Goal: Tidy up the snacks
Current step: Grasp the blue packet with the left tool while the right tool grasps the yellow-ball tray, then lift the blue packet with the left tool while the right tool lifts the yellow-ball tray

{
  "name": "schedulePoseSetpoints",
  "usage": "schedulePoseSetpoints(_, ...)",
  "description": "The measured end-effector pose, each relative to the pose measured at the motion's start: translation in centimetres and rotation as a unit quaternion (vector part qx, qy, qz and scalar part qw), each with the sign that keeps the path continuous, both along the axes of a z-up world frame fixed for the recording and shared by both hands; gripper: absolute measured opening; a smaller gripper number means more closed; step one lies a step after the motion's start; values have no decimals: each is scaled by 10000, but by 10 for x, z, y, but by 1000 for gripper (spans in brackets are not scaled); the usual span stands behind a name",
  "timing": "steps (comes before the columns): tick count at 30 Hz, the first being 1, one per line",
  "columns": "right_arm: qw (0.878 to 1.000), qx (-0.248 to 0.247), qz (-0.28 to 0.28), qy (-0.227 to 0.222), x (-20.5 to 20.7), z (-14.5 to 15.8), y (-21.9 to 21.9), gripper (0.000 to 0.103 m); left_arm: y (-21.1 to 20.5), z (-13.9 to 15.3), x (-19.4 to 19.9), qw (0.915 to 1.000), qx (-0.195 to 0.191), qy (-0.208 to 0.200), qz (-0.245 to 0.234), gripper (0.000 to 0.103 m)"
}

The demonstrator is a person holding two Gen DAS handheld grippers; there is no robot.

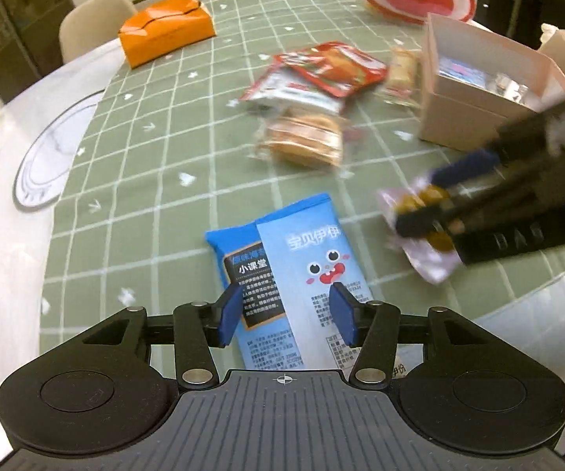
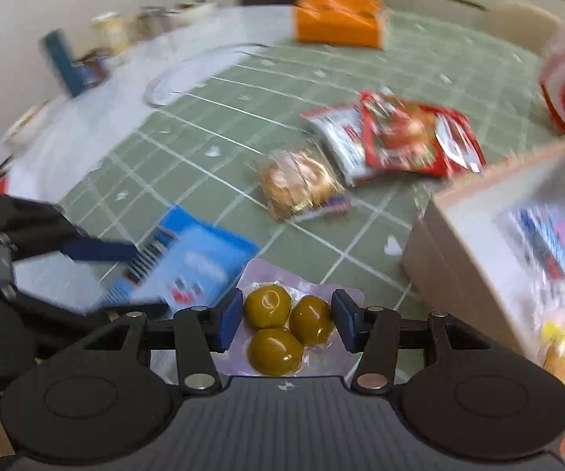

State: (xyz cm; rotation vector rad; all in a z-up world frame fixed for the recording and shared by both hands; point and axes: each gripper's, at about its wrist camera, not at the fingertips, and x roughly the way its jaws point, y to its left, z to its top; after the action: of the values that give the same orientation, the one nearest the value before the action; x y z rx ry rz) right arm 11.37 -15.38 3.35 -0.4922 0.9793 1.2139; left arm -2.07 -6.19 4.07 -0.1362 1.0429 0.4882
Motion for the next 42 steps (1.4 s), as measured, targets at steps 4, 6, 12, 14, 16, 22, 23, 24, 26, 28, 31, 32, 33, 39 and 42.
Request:
schedulePoseSetpoints(4,9963,-67,-781,-351,-23,0,-3,50,23,2,1,9976,-464,-231,-468,51)
schedulePoseSetpoints(6,9911,-149,-1191,-571,-34,-3,-9,50,26,1,3,9953,-599,-238,-728,52)
schedulePoseSetpoints(12,9744,-309,-2156,-550,-53,-7,-32,62,19,1,8,9886,-744,-208,-1290,52)
schedulePoseSetpoints(14,9710,-374,-2285,-598,-53,-6,-37,62,16,2,7,9873,-836,-234,-1329,52)
schedulePoseSetpoints(16,9700,-318,-2324,-632,-49,-1,-43,62,10,5,7,9877,-844,-246,-1296,52)
schedulePoseSetpoints(22,9772,-94,-2057,-508,-36,3,-56,64,-18,6,5,9891,-646,-147,-1314,51)
schedulePoseSetpoints(23,9777,-130,-2050,-425,-33,1,-55,64,-22,3,4,9896,-584,-70,-1313,51)
schedulePoseSetpoints(24,9791,-136,-1999,-344,-31,-1,-54,65,-27,1,4,9895,-537,5,-1339,52)
schedulePoseSetpoints(26,9831,-143,-1793,-351,-29,-3,-50,65,-34,-3,3,9900,-260,175,-1378,53)
schedulePoseSetpoints(28,9857,-168,-1638,-351,-27,-5,-44,65,-36,-5,1,9917,61,290,-1253,53)
schedulePoseSetpoints(31,9910,-190,-1297,-268,-27,-8,-36,68,-24,-4,-3,9960,69,328,-824,53)
schedulePoseSetpoints(32,9922,-175,-1198,-297,-28,-9,-33,71,-19,-4,-5,9972,69,331,-666,53)
schedulePoseSetpoints(33,9932,-169,-1104,-340,-29,-10,-32,73,-15,-4,-7,9982,24,314,-516,53)
schedulePoseSetpoints(39,9952,6,-893,-402,-33,-13,-32,82,-6,-3,-3,9984,-490,205,-179,73)
schedulePoseSetpoints(42,9943,91,-898,-569,-39,-16,-35,83,-6,-3,-1,9983,-546,136,-120,74)
